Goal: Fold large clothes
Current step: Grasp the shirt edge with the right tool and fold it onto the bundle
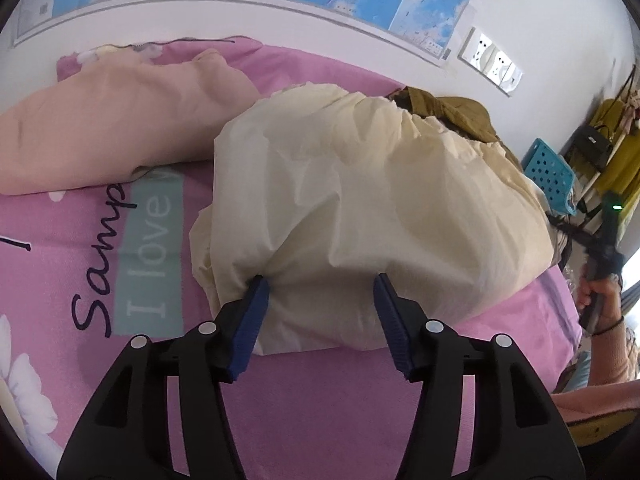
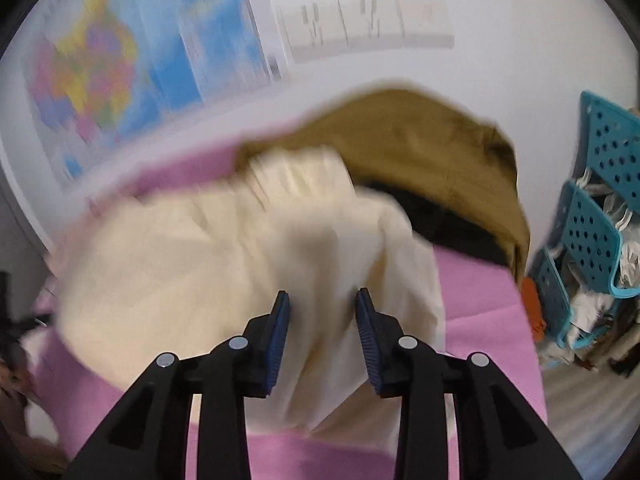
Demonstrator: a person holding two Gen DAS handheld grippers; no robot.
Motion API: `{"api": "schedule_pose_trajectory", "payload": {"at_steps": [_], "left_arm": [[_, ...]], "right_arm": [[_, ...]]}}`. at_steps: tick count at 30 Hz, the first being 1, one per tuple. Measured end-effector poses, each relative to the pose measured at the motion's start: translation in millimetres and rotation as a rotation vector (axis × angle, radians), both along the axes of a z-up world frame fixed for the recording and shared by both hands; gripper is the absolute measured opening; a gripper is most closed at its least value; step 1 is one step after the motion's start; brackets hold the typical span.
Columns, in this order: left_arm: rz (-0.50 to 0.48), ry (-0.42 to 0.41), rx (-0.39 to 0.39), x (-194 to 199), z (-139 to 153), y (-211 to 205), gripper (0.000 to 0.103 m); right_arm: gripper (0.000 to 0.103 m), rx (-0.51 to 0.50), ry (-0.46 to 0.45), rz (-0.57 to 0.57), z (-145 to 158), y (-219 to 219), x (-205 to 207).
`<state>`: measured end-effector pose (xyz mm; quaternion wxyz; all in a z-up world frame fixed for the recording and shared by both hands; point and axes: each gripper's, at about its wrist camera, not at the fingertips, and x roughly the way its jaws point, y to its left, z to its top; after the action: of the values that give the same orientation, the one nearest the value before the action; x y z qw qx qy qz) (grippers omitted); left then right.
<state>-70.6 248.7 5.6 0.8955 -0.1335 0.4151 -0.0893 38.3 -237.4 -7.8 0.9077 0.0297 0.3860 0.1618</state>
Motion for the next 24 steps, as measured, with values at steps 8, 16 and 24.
{"api": "schedule_pose_trajectory", "payload": {"at_steps": [8, 16, 24], "left_arm": [[-0.037, -0.157, 0.102, -18, 46, -30, 0.052], [-0.516, -0.215, 0.162, 1, 49, -168, 0.057], [-0.586, -0.174, 0.342, 42, 16, -237, 0.018]], "right_arm": [[0.071, 0.143, -0.064, -0.096, 17, -40, -40], [0.060, 0.230, 0.098, -0.141, -34, -80, -51], [0.007, 0.188, -0.005, -0.095, -17, -68, -51]]}}
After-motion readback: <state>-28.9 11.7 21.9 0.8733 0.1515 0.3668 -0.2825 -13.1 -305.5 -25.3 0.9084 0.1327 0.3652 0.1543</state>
